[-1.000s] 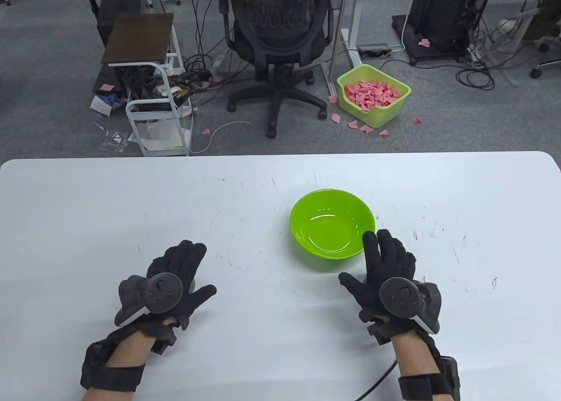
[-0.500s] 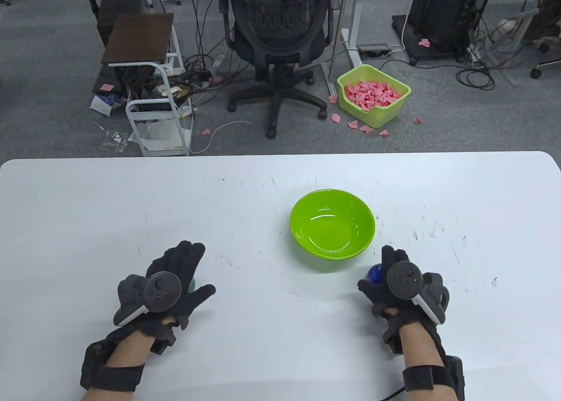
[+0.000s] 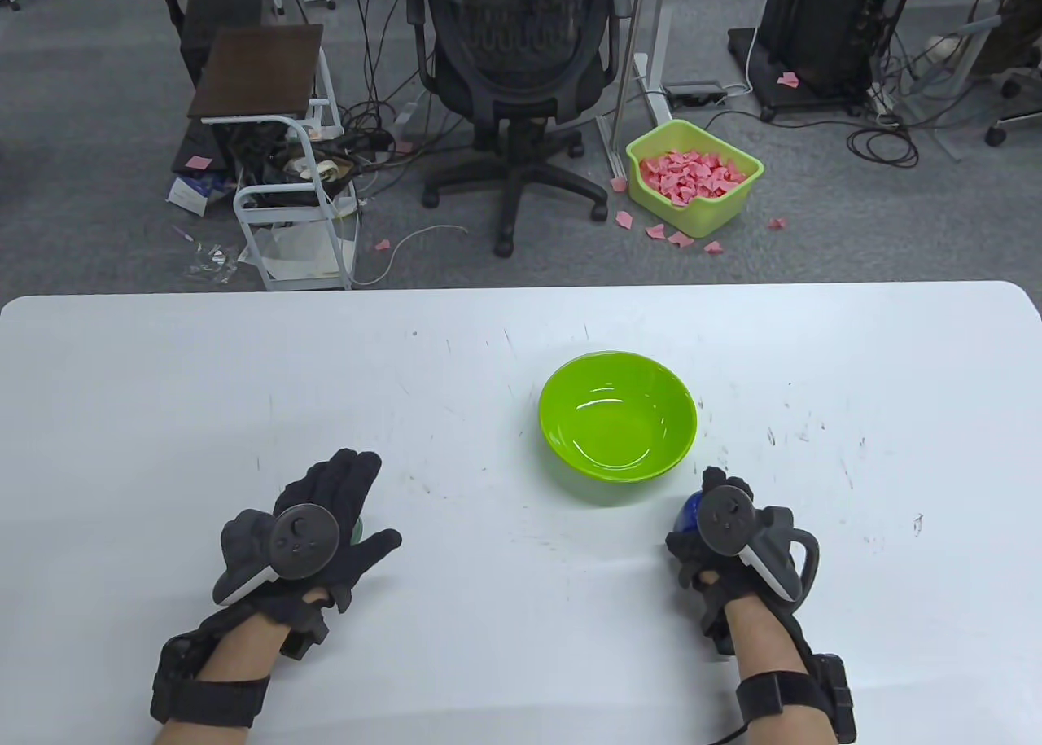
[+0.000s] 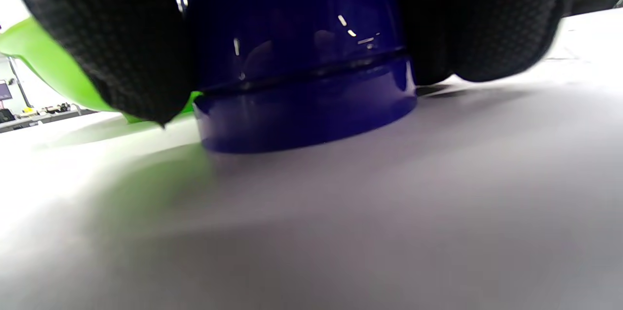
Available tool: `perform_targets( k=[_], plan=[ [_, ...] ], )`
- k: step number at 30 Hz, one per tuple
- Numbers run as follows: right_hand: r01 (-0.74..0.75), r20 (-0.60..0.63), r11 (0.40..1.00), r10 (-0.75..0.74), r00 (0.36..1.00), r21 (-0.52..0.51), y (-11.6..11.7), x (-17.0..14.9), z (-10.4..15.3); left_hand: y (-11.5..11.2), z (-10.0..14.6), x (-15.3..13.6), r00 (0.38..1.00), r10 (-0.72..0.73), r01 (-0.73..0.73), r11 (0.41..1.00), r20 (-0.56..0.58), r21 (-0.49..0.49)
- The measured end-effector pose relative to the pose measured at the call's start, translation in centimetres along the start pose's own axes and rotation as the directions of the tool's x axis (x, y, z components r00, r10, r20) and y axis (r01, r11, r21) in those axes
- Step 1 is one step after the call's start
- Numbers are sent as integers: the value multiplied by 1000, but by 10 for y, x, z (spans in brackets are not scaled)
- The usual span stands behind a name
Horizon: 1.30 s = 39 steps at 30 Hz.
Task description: Pour dice into bowl
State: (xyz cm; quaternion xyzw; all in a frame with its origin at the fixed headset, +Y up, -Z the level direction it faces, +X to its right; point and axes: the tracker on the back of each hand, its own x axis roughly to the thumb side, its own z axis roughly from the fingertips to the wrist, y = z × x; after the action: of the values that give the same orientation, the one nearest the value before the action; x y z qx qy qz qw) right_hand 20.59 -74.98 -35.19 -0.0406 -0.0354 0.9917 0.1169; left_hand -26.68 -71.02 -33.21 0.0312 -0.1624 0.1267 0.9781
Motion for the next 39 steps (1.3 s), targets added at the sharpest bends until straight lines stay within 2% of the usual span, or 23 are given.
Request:
perform_targets(
  k=[3,13,16,21,29,39],
  plan=[
    [-48,-6,999,48,999,-1,1,3,0,1,0,-1,1000,12,-12,1000,-2,4],
    [-73,4,997,73,997,-26,1,3,0,0,0,-1,999,47,-47,999,11,4],
    [-64,38,992,69,997,-112,-4,3,1,-1,-1,0,998,66,-66,998,25,5],
    [-4,96,991,17,995,-134,-16,10,5,-2,-1,3,990,127,-127,992,56,1],
    [95,248,978,-46,968,-187,-40,39,12,-11,-3,8,959,261,-257,965,110,-48],
    [200,418,968,-120,900,-153,-60,94,14,-18,-4,18,939,309,-302,951,150,-69]
  ],
)
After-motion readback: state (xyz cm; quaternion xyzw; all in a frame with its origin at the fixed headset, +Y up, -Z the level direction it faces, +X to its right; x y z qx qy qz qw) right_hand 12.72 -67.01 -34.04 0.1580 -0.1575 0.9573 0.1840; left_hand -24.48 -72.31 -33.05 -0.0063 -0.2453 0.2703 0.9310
